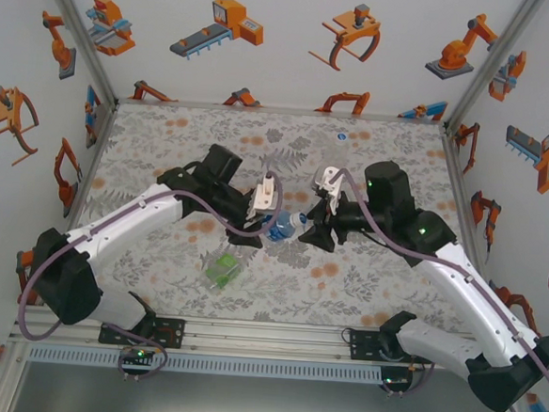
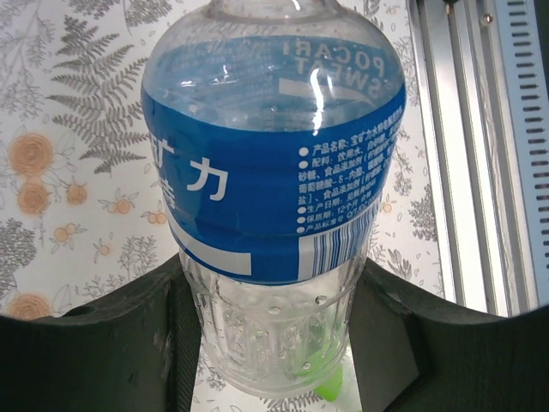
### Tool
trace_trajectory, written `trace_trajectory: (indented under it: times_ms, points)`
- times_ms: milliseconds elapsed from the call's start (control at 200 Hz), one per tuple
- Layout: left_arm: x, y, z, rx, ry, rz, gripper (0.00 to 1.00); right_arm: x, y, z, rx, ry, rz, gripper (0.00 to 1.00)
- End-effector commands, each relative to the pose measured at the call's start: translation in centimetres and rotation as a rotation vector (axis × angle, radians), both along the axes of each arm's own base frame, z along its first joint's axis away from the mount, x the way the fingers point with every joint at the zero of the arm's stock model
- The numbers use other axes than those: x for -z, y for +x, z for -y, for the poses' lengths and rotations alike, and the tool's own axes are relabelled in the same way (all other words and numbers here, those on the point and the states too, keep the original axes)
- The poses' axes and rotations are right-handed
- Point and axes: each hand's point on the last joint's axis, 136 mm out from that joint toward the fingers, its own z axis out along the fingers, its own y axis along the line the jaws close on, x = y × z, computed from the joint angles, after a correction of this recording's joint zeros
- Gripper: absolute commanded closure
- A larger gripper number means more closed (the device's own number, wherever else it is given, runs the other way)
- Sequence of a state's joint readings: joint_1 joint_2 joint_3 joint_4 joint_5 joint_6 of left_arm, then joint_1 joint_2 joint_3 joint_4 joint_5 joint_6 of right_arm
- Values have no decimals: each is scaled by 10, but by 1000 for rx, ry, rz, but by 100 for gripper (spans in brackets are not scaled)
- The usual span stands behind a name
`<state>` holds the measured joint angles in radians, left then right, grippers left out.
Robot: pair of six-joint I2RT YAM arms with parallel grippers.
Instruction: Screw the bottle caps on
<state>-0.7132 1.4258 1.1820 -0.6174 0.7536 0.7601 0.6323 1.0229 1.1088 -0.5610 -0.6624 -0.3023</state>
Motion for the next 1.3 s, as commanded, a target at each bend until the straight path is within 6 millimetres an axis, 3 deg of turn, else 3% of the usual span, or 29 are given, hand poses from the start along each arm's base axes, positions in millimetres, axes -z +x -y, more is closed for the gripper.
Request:
trace_trajectory:
  times_ms: [0, 190, 476, 856, 1292]
  points:
    - [-23, -5, 10, 25, -52, -43, 100, -10, -8, -1, -72, 19, 96, 46]
    - [-18, -11, 9, 36, -44, -45, 100, -10, 1, 5, -10, -6, 130, 46]
    - [-15, -13, 5, 35, -34, -22, 100, -24, -6, -4, -81, 54, 159, 47]
    - [-13, -14, 4, 55, -45, 2, 100, -26, -12, -16, -173, 74, 90, 56]
    - [-13, -13, 0, 27, -96, 57, 100, -20, -15, -9, -153, 21, 57, 58]
